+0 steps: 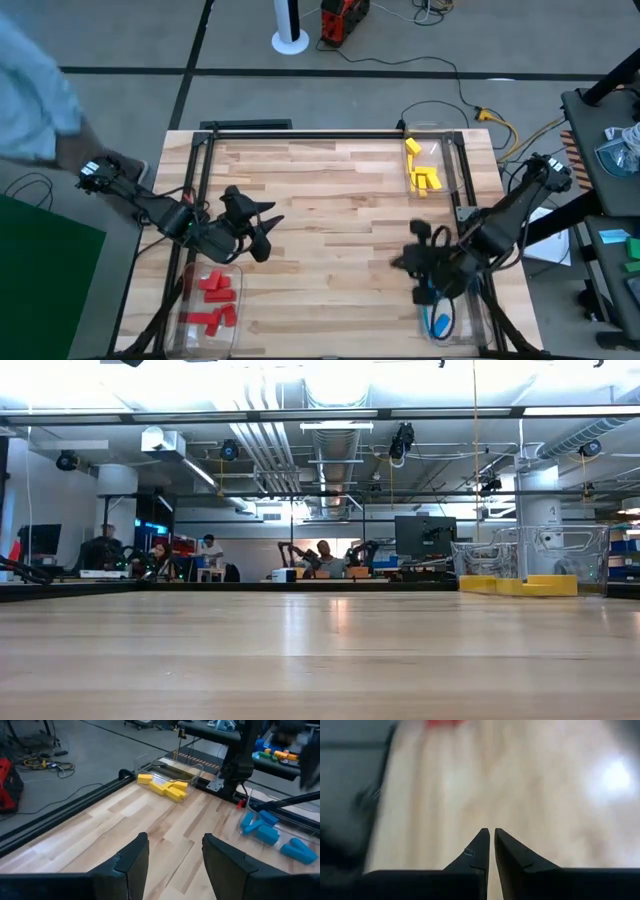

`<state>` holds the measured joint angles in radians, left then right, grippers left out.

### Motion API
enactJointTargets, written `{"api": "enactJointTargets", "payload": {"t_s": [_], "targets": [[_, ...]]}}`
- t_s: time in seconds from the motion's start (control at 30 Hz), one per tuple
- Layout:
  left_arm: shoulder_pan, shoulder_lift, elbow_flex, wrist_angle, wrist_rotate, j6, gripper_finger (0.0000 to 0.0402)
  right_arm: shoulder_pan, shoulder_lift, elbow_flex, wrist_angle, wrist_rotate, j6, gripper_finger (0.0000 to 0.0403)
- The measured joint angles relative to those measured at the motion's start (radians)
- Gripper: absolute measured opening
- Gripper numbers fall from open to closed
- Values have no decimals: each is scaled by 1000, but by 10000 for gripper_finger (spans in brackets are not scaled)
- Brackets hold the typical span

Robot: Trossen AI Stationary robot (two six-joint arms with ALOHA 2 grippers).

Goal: Sort blocks
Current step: Return to Home Position

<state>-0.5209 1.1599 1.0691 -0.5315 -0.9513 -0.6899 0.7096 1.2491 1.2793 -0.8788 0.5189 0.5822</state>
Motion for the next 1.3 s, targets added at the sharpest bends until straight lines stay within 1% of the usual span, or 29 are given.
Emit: {"api": "enactJointTargets", "payload": {"t_s": [0.07, 0.13, 0.2, 0.23, 0.27, 0.33, 0.4, 0.47, 0.5, 0.57, 0.6, 0.63, 0.7, 0.73, 0.8, 0.87, 1.0, 1.1, 1.23, 1.3], "targets": [[0, 0, 0, 0, 0, 1, 162, -7, 0, 45, 0, 134, -56, 18], [0, 0, 0, 4, -1, 1, 162, -7, -1, 82, 1, 246, -74, 18], [1, 1, 0, 41, -26, -33, 162, -7, -1, 109, 24, 351, -79, 18], [3, 1, 0, 69, -29, -33, 162, -7, -2, 118, 42, 387, -88, 19], [8, 0, 0, 103, -30, 1, 162, -7, -2, 124, 64, 412, -119, 19], [27, -1, 0, 195, 2, 123, 162, -14, -2, 126, 156, 406, -278, 19], [66, -5, 0, 314, 105, 276, 162, -50, -2, 125, 237, 357, -422, 17], [130, -7, 0, 452, 291, 428, 162, -117, -4, 123, 318, 273, -514, 18], [168, -7, 0, 510, 395, 484, 162, -158, -7, 123, 358, 210, -547, 19], [253, -2, 0, 595, 595, 550, 162, -249, -10, 119, 437, 22, -616, 19], [297, -2, 0, 612, 682, 563, 162, -295, -10, 115, 479, -88, -646, 19], [339, -2, 0, 619, 746, 566, 162, -342, -10, 111, 519, -198, -668, 18], [420, -2, 0, 626, 844, 568, 162, -433, -10, 103, 596, -394, -696, 18], [454, -3, 0, 625, 883, 572, 162, -474, -11, 98, 625, -473, -706, 18], [507, -8, -4, 626, 958, 588, 162, -546, -13, 89, 654, -580, -714, 19], [538, -19, -7, 627, 1017, 599, 162, -594, -20, 81, 653, -627, -722, 19], [543, -74, -46, 639, 1029, 611, 162, -620, -64, 46, 653, -657, -749, 18], [543, -155, -146, 709, 1007, 592, 162, -620, -123, 13, 661, -661, -767, 18], [563, -297, -322, 897, 978, 557, 162, -630, -216, -44, 694, -658, -789, 18], [580, -373, -402, 944, 977, 523, 162, -639, -272, -77, 703, -658, -793, 18]]}}
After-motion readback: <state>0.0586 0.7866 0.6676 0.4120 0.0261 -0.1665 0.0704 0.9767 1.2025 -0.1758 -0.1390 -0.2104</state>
